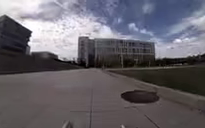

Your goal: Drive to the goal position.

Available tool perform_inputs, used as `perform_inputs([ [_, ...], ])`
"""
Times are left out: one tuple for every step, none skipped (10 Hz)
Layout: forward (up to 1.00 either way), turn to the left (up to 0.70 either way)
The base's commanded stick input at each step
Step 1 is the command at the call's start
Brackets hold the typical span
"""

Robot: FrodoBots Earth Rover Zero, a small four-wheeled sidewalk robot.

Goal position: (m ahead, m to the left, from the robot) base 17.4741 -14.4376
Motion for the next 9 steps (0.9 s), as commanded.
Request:
perform_inputs([
  [1.00, 0.00],
  [1.00, 0.00],
  [1.00, 0.00],
  [1.00, 0.00],
  [1.00, 0.00],
  [1.00, 0.00],
  [1.00, 0.00],
  [1.00, 0.00],
  [1.00, 0.00],
])
